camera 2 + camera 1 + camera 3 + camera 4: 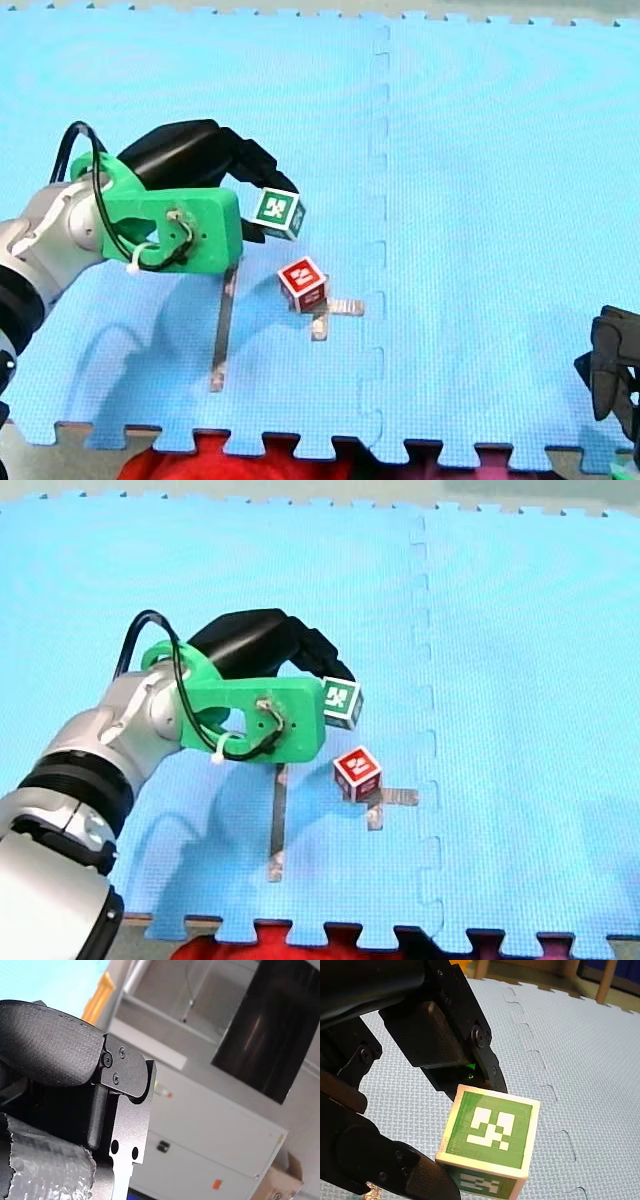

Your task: Stack cube left

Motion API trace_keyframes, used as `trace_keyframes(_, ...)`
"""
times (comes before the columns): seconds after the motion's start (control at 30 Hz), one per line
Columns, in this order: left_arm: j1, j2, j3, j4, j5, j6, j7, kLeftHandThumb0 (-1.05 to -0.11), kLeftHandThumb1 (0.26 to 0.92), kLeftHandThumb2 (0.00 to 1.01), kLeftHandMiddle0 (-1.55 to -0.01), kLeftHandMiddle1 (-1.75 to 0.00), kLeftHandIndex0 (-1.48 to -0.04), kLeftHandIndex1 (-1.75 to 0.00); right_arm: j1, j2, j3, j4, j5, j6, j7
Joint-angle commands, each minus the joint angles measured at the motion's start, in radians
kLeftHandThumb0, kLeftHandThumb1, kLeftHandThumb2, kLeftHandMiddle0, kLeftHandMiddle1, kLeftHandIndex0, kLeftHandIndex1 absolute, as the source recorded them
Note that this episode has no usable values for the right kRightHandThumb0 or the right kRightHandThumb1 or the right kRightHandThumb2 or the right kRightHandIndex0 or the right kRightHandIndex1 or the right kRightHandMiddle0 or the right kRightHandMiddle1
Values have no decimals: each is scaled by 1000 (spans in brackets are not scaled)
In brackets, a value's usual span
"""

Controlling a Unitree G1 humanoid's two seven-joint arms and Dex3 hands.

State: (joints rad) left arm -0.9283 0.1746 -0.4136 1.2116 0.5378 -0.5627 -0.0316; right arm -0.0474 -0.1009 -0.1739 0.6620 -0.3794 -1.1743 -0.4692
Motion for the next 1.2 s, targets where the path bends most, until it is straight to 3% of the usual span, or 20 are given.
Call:
trace_keyframes(0.0, -5, 2, -3, -3, 0, 1, -10, -497, 743, 0, -956, -1746, -1342, -20, 0, -2, 1, 0, 1, 2, -6)
trace_keyframes(0.2, -34, -2, -24, -12, 9, 56, -108, -503, 742, 0, -986, -1746, -1345, -17, -6, -3, 5, 9, 0, -1, -13)
trace_keyframes(0.47, -37, -9, -27, -38, 7, 79, -123, -508, 746, 2, -1008, -1746, -1344, -12, -13, -3, 8, 17, -10, -1, -28)
trace_keyframes(1.17, -40, -19, -23, -43, -3, 75, -153, -503, 761, 5, -1047, -1746, -1323, 0, -14, 0, 16, 0, -3, 18, -27)
